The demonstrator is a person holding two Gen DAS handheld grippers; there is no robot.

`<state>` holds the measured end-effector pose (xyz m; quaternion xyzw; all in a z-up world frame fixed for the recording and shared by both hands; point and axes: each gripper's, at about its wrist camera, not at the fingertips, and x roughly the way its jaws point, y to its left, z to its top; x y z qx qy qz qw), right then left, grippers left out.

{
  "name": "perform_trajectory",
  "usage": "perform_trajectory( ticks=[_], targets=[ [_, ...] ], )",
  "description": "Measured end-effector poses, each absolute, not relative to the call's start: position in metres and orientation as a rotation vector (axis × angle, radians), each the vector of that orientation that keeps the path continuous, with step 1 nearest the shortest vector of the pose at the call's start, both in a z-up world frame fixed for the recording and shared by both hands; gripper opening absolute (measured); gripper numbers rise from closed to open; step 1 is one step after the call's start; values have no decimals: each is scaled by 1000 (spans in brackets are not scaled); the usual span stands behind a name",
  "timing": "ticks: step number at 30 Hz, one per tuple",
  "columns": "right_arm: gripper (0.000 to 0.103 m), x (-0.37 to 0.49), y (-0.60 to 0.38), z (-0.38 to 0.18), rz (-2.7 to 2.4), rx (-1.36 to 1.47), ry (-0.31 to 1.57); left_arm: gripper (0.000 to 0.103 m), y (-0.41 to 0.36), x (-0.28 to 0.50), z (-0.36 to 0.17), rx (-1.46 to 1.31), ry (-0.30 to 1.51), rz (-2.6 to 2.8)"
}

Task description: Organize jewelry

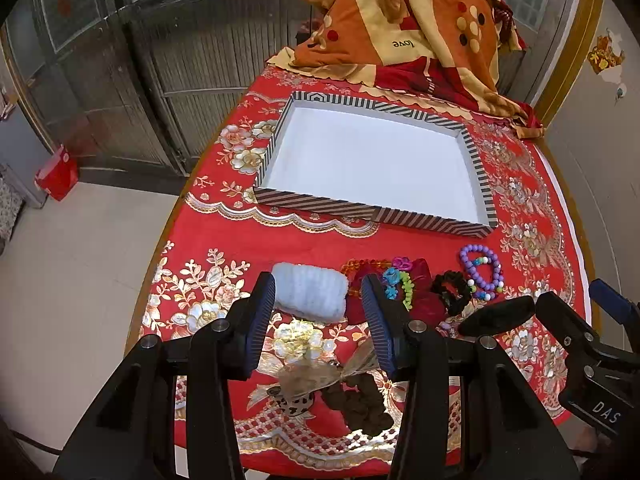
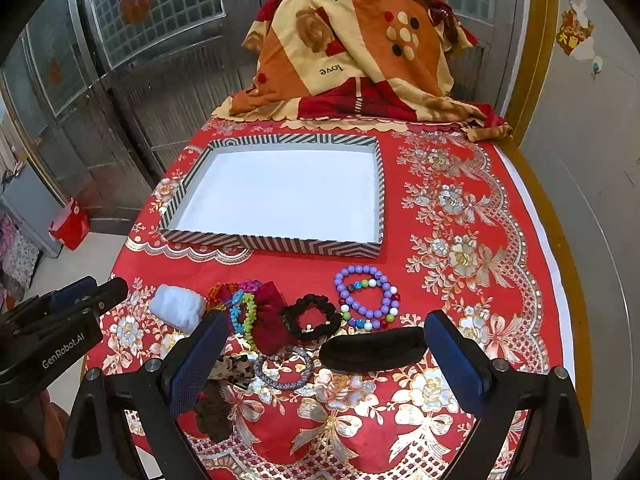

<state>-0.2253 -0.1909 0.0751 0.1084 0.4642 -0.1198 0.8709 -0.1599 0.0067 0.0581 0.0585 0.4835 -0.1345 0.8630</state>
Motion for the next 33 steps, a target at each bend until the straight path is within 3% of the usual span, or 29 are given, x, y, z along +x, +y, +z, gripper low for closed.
perform_trajectory(
  ticks=[33],
  targets=[
    [98,-215,-188,64,-214,218,1000,44,0,-149,50,142,1060,-313]
  ],
)
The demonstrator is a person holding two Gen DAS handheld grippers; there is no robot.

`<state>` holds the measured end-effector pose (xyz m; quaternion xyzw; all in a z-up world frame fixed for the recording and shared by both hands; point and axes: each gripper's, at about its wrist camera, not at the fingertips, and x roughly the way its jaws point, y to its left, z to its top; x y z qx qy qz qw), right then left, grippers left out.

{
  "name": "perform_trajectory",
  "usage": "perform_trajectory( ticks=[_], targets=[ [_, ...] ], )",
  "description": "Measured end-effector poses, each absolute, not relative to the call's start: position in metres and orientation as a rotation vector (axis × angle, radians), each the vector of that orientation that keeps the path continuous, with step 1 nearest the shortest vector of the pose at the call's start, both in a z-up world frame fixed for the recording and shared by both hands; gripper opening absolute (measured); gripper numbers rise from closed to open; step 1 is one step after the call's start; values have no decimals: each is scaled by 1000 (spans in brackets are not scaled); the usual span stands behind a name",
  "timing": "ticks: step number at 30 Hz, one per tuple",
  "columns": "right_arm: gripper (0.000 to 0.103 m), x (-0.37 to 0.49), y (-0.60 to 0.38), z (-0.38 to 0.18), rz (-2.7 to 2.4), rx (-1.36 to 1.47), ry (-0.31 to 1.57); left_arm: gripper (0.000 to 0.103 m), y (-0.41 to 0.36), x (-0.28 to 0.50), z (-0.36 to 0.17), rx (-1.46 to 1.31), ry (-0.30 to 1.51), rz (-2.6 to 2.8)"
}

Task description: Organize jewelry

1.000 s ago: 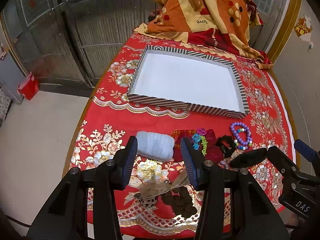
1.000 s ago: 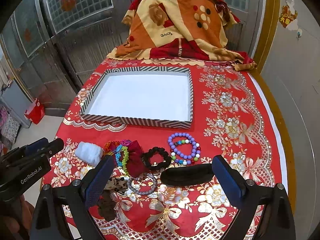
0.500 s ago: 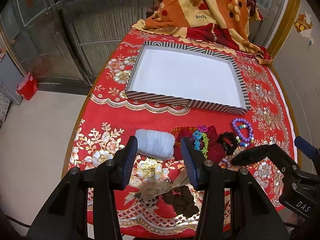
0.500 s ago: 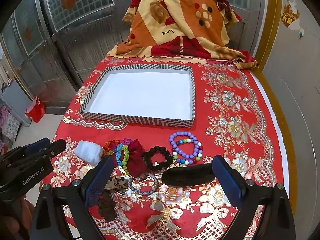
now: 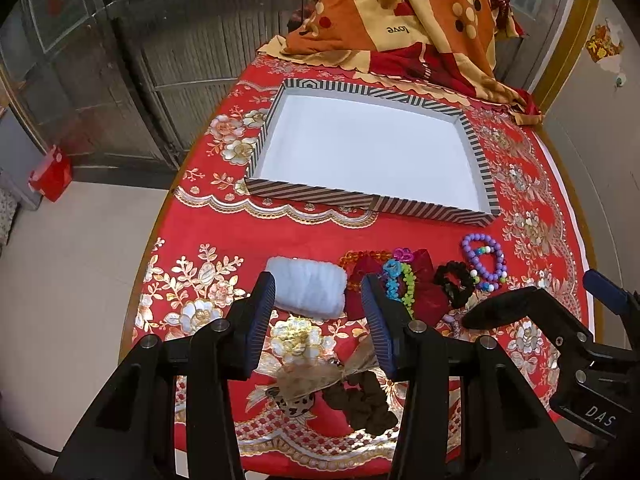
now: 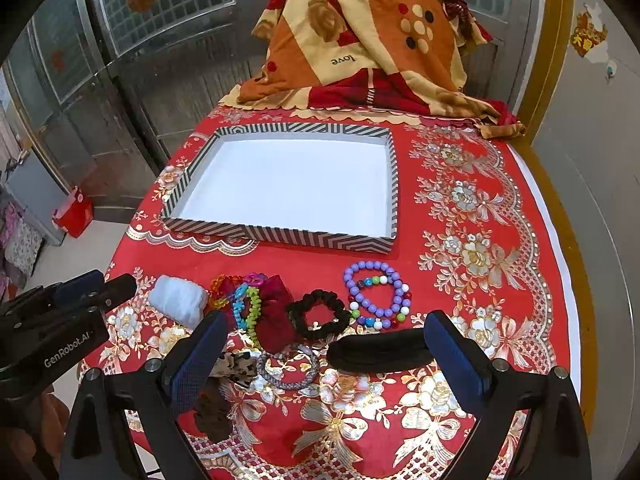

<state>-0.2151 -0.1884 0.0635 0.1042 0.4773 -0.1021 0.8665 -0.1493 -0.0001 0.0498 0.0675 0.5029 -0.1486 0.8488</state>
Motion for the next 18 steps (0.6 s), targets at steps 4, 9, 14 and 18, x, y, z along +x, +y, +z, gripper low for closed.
perform_trajectory(
  ticks=[4,9,14,18],
  targets=[
    [98,-215,-189,61,-206,218,1006,44,-1,-148,49,147,1058,-324],
    [98,-214,-189,61,-193,200,1008,44,-1,-146,47,138,1075,-332],
    [98,-214,-191,59,-187,201,1015,44,4,-142,45,124,1083,-328],
    [98,-212,-193,55,-183,199,1024,44,13,-135,40,104,1108,-328]
  ],
)
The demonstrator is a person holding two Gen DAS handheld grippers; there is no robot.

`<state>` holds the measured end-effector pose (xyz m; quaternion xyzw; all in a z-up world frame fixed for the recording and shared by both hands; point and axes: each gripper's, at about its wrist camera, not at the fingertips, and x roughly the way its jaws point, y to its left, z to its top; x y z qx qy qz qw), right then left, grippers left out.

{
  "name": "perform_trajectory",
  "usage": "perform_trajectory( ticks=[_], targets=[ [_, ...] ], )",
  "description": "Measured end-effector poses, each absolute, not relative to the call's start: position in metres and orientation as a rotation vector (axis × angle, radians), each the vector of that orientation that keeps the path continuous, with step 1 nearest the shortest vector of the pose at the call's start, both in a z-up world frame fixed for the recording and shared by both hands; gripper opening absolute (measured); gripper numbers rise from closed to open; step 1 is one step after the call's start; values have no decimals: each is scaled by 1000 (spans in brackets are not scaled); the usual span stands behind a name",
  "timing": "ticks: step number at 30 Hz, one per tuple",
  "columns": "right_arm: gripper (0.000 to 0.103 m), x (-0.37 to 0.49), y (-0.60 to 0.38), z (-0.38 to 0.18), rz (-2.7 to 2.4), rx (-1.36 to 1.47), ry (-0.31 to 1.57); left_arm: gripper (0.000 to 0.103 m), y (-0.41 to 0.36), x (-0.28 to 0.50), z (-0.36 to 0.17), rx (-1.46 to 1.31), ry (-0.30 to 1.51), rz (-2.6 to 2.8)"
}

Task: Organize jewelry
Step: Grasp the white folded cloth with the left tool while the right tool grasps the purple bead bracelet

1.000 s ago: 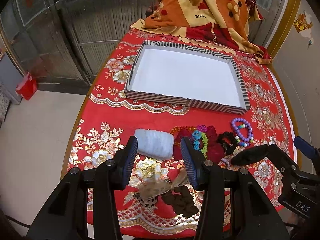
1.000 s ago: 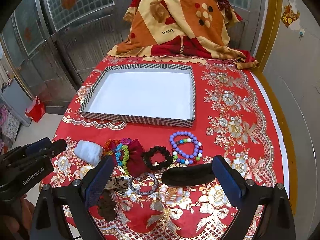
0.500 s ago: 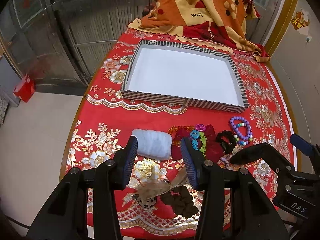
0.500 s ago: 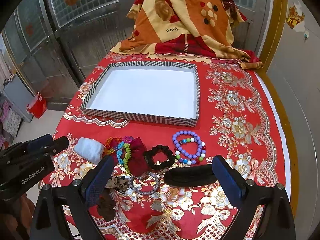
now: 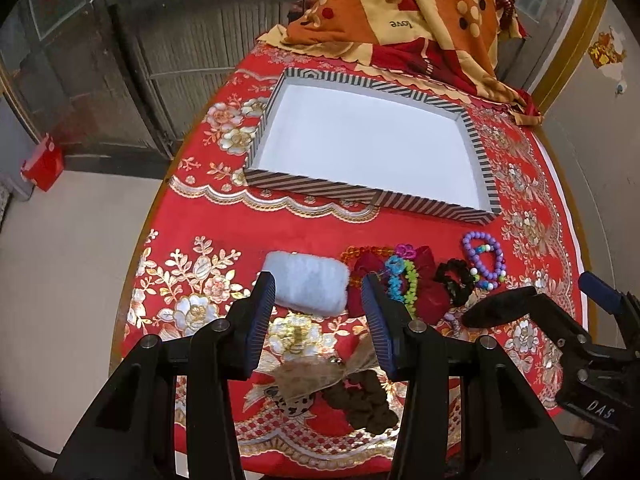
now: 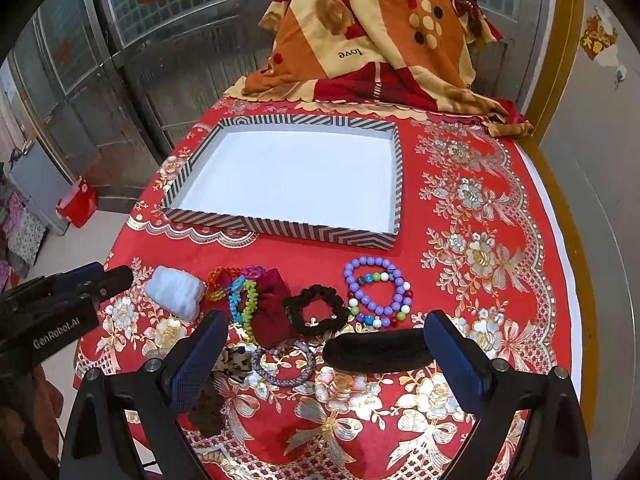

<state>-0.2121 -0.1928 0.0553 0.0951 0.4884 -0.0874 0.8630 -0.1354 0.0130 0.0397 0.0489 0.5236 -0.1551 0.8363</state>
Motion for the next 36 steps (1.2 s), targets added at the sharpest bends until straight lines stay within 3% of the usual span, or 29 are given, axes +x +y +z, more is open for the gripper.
perform_trajectory(
  ticks=[10,20,25,32,36],
  targets=[
    [98,-214,-220,43,-166,246,1030,44,72,-99,23,-18,1180,-212],
    [98,-208,-232,29,-133,206,1038,44,63,-91,-3,-111,1289,-253],
    [97,-199,-243,17,-148,144,1057,52,58,-83,-13,-147,1320,-241],
    [71,-180,-278,-5,-141,171,1093,55,51,-71,-28,-149,1362,-227],
    [51,-168,-290,-23,-106,192,1134,55,49,-67,-38,-156,1388,-212]
  ],
)
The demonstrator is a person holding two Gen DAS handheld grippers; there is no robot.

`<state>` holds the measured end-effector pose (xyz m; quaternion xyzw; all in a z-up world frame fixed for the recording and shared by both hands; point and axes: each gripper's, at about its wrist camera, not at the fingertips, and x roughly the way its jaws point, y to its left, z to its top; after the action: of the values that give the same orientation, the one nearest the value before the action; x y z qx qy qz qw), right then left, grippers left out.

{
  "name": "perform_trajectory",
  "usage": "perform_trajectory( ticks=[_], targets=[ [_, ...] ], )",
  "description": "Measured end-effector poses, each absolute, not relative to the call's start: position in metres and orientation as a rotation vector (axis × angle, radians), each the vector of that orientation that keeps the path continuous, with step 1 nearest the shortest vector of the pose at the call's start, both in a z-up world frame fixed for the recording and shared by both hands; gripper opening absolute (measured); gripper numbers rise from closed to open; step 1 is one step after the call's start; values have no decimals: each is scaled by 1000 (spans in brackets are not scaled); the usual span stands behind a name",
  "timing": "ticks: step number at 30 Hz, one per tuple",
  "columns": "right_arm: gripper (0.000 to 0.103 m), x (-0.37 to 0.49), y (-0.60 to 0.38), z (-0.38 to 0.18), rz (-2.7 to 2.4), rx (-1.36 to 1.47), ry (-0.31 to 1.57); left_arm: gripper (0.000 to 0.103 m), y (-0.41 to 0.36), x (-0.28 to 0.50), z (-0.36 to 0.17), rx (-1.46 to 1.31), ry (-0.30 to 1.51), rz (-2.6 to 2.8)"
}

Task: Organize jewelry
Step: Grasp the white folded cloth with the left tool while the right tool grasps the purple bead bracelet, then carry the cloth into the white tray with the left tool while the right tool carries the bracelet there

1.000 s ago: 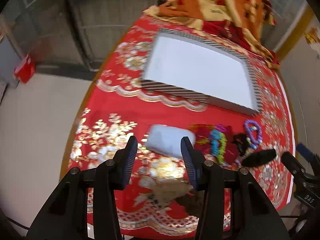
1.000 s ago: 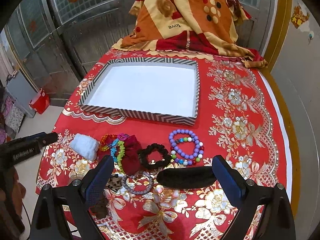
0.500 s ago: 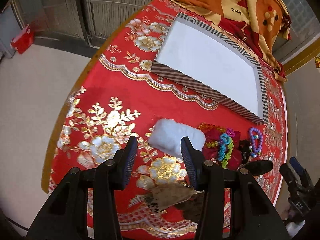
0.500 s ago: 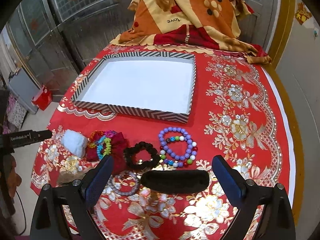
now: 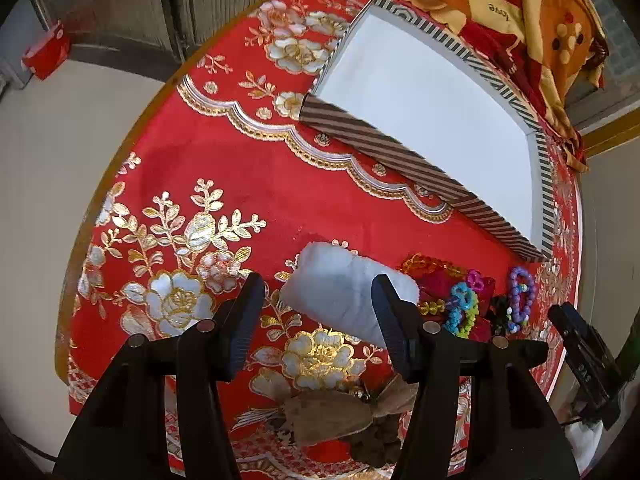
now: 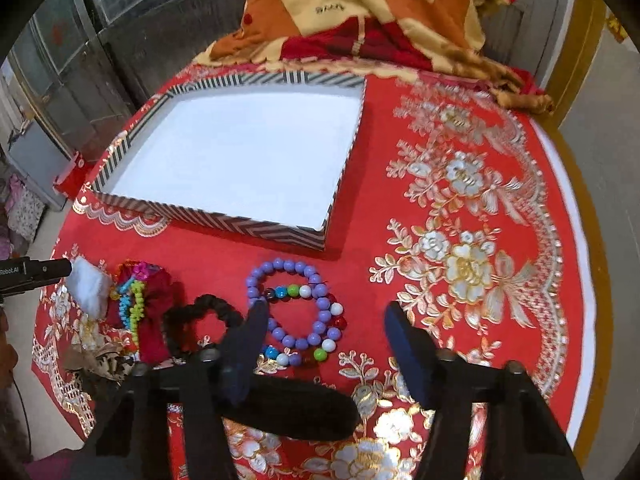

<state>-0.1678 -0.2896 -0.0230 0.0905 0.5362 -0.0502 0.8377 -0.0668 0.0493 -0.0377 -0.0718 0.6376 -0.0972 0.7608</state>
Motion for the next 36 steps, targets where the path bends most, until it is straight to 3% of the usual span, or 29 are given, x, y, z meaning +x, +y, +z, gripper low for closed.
perform_trajectory(
  ticks=[19,22,25,27,36],
  targets=[
    [46,-128,-296,-64,37,180,1220,55,40,-57,-60,-104,1416,-185],
    [33,-124,-296,-67,55,195,1218,39,36,-56,-61,-120,1409,-216],
    [24,-121,-297,-69,70,212,1217,35,34,-55,-60,-109,1403,-222],
    [9,-117,-295,-70,81,221,1214,30,35,-55,-58,-115,1404,-231],
    [9,-136,-302,-36,105,309,1142,20,46,-60,-31,-165,1362,-285]
  ],
)
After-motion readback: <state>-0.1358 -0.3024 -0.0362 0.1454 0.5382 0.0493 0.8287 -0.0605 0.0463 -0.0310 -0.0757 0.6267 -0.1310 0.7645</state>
